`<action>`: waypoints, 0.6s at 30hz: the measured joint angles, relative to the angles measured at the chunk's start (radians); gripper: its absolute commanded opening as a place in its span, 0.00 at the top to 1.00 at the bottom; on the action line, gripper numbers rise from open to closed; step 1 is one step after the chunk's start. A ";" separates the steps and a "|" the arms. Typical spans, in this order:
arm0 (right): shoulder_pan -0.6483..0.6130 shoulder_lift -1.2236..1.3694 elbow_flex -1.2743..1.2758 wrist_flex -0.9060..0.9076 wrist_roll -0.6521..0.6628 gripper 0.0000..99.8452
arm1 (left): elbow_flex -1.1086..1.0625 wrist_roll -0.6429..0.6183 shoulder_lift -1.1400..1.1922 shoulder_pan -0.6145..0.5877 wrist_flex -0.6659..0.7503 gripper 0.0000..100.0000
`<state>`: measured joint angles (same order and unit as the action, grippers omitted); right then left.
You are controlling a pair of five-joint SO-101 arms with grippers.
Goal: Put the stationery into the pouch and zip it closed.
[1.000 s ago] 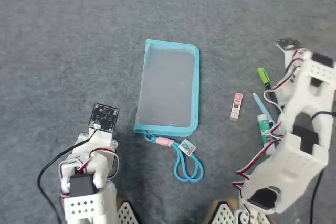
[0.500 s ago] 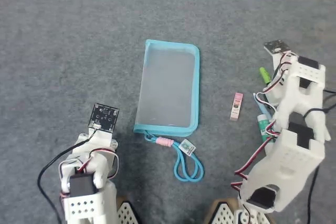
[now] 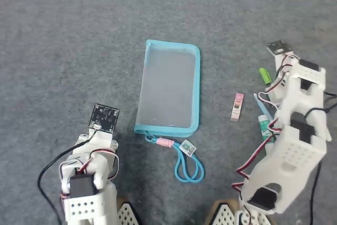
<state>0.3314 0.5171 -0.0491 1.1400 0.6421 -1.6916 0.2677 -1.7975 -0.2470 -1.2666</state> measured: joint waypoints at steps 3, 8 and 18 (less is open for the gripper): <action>0.029 0.002 0.000 0.000 -0.002 0.99 | 0.000 0.000 0.000 0.000 0.000 0.98; 0.109 -0.031 -0.003 0.071 -0.006 0.99 | 0.000 0.000 0.000 0.000 0.000 0.98; 0.287 -0.123 0.000 0.147 0.157 0.99 | 0.000 0.000 0.000 0.000 0.000 0.98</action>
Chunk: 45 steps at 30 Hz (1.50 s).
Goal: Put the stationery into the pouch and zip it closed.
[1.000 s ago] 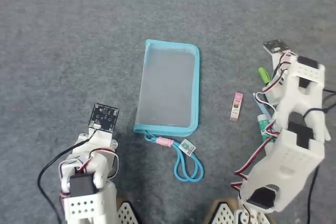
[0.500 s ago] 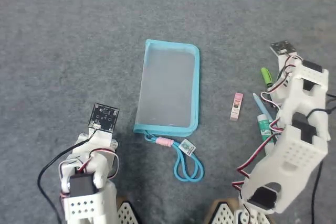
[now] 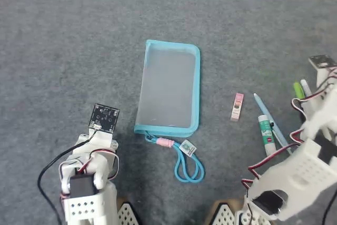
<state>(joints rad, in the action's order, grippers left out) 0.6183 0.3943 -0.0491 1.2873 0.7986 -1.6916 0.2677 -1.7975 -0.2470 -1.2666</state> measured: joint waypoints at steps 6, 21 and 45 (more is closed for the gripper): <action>0.000 0.000 -0.002 -0.023 0.028 0.93 | 0.000 0.000 0.000 0.000 0.000 0.98; -0.041 -0.075 -0.002 0.051 0.029 0.86 | 0.000 0.000 0.000 0.000 0.000 0.98; -0.311 -0.281 0.436 -0.135 -0.075 0.83 | 0.000 0.000 0.000 0.000 0.000 0.98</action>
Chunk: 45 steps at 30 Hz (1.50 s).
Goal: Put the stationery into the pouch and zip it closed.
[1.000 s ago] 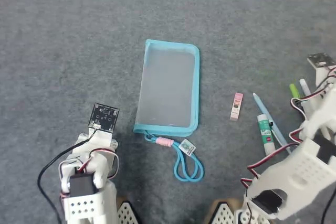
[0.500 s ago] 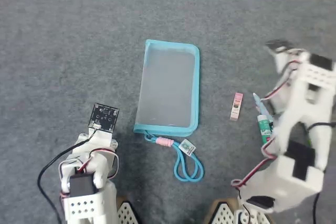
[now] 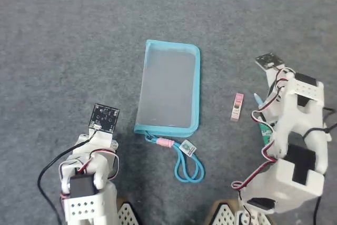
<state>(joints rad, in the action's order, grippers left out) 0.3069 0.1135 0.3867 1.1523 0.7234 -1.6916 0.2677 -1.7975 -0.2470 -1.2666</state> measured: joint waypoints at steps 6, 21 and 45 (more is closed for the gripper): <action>0.015 0.084 0.005 -0.043 0.002 0.84 | 0.000 0.000 0.000 0.000 0.000 0.98; 0.118 0.132 -0.066 -0.054 -0.025 0.99 | 0.000 0.000 0.000 0.000 0.000 0.98; 0.227 0.133 -0.244 0.078 0.008 0.83 | 0.000 0.000 0.000 0.000 0.000 0.98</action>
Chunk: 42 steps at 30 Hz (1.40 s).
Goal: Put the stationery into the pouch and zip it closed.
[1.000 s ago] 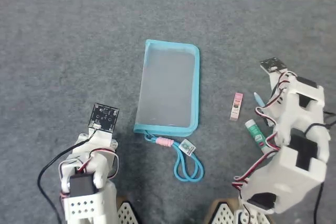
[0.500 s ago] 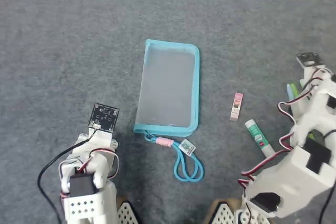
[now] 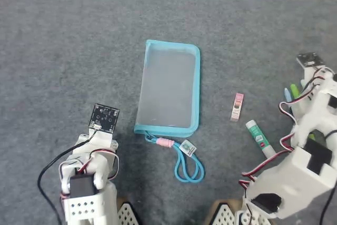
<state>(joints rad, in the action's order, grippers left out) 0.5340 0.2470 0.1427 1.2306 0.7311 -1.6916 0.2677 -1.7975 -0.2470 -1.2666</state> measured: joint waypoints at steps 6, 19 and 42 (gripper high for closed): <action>-0.127 -0.043 0.000 0.130 -0.064 0.84 | 0.000 0.000 0.000 0.000 0.000 0.98; -0.440 -0.189 0.141 0.201 -0.287 0.83 | 0.000 0.000 0.000 0.000 0.000 0.98; -0.190 -0.235 0.532 -0.210 -0.101 0.95 | 0.000 0.000 0.000 0.000 0.000 0.98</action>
<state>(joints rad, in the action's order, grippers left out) 0.3437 0.0123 0.6751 1.0203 0.6299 -1.6916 0.2677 -1.7975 -0.2470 -1.2666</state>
